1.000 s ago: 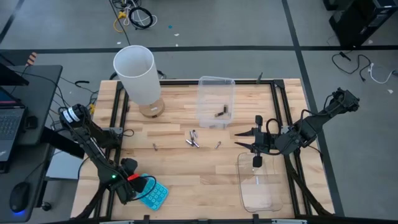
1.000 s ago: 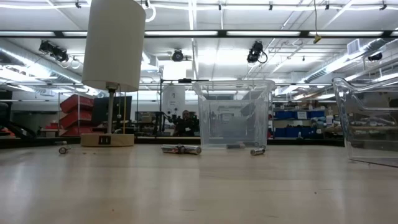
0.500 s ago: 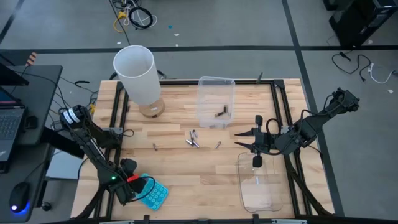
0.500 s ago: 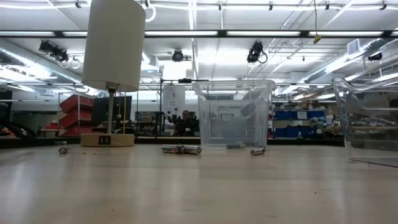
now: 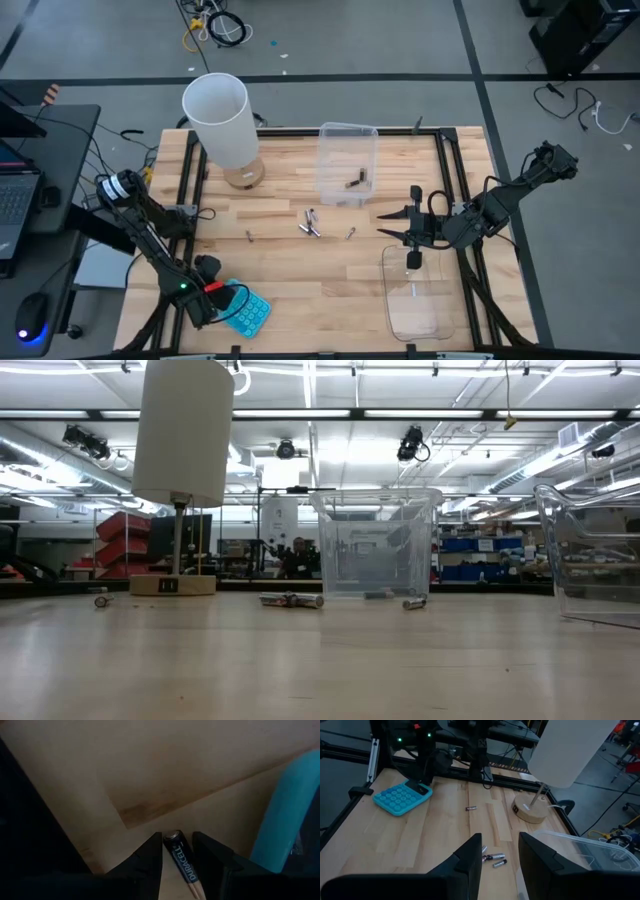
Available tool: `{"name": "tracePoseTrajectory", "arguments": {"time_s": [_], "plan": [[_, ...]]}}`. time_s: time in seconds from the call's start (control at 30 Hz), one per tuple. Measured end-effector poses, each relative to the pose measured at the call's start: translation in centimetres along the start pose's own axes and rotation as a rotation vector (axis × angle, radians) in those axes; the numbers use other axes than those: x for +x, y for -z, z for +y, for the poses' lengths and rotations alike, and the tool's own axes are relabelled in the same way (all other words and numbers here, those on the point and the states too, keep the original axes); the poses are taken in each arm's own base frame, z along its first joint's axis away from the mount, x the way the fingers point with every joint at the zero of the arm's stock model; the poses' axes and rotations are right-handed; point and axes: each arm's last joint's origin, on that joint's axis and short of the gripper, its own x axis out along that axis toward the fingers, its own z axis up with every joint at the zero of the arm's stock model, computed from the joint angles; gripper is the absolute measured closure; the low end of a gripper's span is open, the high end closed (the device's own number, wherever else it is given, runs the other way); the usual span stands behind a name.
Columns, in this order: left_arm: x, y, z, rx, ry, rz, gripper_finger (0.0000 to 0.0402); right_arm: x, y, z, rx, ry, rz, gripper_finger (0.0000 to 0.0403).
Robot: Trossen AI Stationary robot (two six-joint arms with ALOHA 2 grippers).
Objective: Sort batteries
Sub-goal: Put the brown battery into the top transparent bin
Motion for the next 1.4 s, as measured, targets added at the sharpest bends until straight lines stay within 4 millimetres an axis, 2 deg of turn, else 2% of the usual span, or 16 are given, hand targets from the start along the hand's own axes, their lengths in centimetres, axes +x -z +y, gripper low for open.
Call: {"name": "tracePoseTrajectory", "arguments": {"time_s": [0.37,0.73,1.07,1.4], "plan": [[0.0,0.0,0.0,0.002,-0.002,-0.001,0.0358,0.0,0.0,0.0,0.000,0.000,0.000,0.0288],[-0.3,0.1,-0.2,0.053,-0.004,-0.004,0.0366,0.0,0.0,0.0,0.000,0.000,0.000,0.0288],[-3.3,0.5,-1.3,0.133,0.026,-0.113,0.0369,0.0,0.0,0.0,-0.001,0.000,0.000,0.0288],[-6.8,0.2,-1.7,0.126,0.018,-0.264,0.0369,0.0,0.0,0.0,0.000,0.000,0.000,0.0288]]}}
